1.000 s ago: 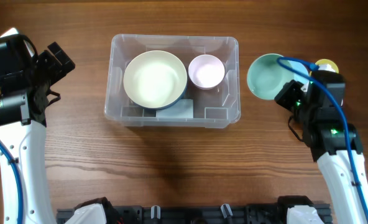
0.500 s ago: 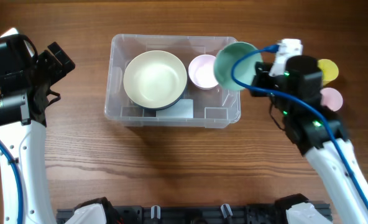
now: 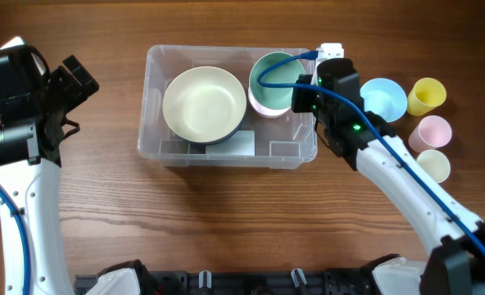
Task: Pack container
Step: 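Lower the green bowl with the right gripper onto the pink bowl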
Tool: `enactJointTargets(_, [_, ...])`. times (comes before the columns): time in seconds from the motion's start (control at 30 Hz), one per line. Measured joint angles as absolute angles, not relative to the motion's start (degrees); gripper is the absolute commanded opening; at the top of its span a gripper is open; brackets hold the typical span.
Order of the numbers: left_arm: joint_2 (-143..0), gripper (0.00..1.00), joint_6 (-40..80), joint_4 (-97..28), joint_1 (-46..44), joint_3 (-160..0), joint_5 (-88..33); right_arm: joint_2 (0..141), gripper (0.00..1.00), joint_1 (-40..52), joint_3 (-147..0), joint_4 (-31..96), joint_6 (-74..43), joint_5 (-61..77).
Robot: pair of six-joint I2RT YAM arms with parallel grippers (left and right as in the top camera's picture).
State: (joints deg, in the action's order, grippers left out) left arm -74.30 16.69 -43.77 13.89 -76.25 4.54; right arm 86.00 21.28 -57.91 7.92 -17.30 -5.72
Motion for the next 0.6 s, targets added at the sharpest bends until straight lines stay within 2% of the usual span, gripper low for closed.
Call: enactJointTargets(0.6, [-74.3, 1.00, 16.7, -43.8, 13.9, -76.2, 4.6, 94.9, 0.04, 21.7, -58.6, 5.7, -17.7, -9.0])
